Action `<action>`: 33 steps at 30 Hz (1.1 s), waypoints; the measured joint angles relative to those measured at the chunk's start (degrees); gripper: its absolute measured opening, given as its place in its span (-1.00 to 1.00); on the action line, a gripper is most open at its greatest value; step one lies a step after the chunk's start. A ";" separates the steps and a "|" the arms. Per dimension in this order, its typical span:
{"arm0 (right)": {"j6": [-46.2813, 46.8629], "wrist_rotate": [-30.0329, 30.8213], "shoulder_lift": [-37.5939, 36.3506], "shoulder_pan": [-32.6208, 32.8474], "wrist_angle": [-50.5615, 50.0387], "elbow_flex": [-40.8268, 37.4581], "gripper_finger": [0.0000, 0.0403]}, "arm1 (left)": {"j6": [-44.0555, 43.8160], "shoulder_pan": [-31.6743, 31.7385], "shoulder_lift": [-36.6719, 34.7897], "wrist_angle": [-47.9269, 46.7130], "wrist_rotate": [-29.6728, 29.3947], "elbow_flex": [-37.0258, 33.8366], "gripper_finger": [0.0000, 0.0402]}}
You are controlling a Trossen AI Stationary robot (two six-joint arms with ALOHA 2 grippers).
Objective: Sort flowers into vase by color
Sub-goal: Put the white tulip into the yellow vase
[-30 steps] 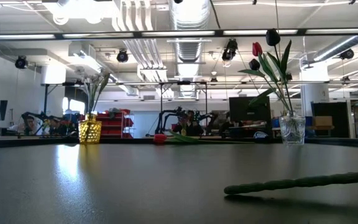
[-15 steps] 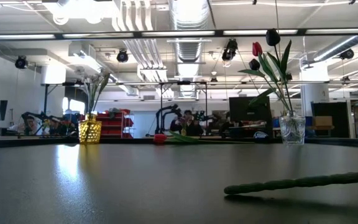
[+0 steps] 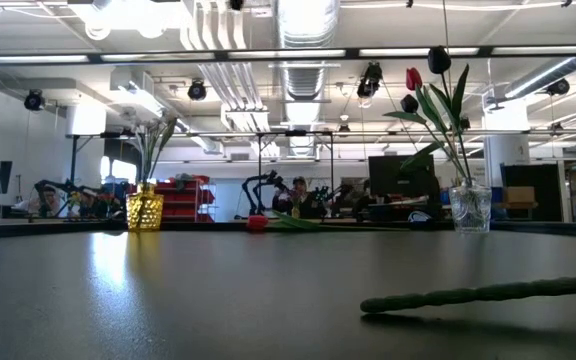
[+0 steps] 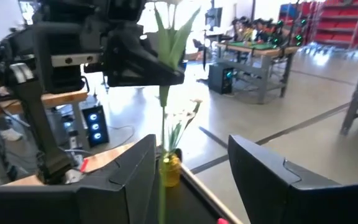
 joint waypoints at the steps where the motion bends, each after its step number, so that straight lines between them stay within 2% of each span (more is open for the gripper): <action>1: -0.19 0.25 -0.28 0.00 0.03 0.00 -0.07 | 0.65 0.04 -0.79 -1.91 -2.65 0.00 -1.00; 4: -1.09 1.02 -0.87 0.00 -0.52 0.00 -0.18 | 2.17 0.04 -2.75 -7.44 -10.89 -0.14 -1.00; 7: -1.50 1.04 -0.95 0.00 -1.59 -0.02 -0.38 | 2.66 0.11 -4.44 -10.31 -17.97 -1.39 -1.00; 12: -2.40 1.04 -0.84 0.00 -1.37 -0.07 -0.77 | 2.39 0.67 -9.57 -6.38 -23.58 -9.51 -1.00; 15: -2.55 1.04 -0.69 0.00 -1.46 -0.09 -0.92 | 1.46 1.68 -13.28 -1.92 -26.30 -16.45 -1.00; 20: -2.55 1.02 -0.69 0.00 -1.42 -0.11 -0.94 | -1.57 4.74 -20.29 3.88 -33.21 -26.38 -1.00; 25: -2.64 1.02 -0.69 0.00 -1.37 -0.11 -0.94 | -1.84 7.01 -25.63 8.92 -42.68 -34.73 -1.00; 30: -3.39 2.27 -0.68 0.00 -1.37 -0.11 -0.94 | -1.39 9.46 -28.50 11.53 -52.09 -39.29 -1.00; 33: -3.56 2.46 -0.69 0.00 -1.33 -0.11 -0.94 | 0.47 11.00 -28.80 12.07 -54.35 -40.60 -1.00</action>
